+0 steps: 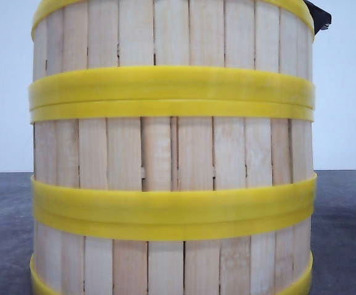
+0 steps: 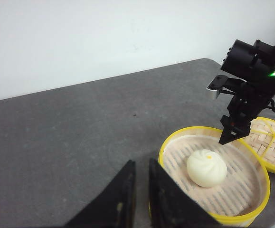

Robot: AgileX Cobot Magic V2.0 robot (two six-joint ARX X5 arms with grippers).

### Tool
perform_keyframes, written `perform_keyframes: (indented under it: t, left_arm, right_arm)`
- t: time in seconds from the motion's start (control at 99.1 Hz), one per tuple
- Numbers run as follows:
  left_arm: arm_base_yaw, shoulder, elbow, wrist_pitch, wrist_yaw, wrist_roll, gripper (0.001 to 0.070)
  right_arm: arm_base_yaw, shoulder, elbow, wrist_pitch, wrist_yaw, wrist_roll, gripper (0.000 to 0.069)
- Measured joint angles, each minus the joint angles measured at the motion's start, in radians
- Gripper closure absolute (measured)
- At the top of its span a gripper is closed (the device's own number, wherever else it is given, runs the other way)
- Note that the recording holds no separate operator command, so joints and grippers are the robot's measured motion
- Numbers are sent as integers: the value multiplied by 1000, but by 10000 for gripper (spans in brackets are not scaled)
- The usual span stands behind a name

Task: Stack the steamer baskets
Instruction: 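Open right gripper to release the basket rim, then move right gripper over the woven lid and grasp its yellow hub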

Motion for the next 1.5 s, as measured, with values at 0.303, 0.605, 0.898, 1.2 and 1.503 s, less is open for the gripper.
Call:
perform_keyframes:
  t: [0.303, 0.605, 0.898, 1.2, 1.503]
  left_arm:
    - [0, 0, 0, 2, 0, 0, 686]
    - [0, 0, 0, 87, 0, 0, 686]
    - [0, -1, 0, 106, 0, 0, 686]
    - [-1, -2, 0, 106, 0, 0, 686]
    - [-1, -2, 0, 100, 24, 0, 686]
  right_arm:
    - [-19, -2, 71, 0, 0, -3, 339]
    - [-114, -174, 42, 0, 168, -26, 330]
    - [-414, -403, -359, 0, 196, -47, 330]
    - [-560, -441, -584, 92, 184, -79, 330]
    - [-603, -403, -590, 147, 238, -78, 330]
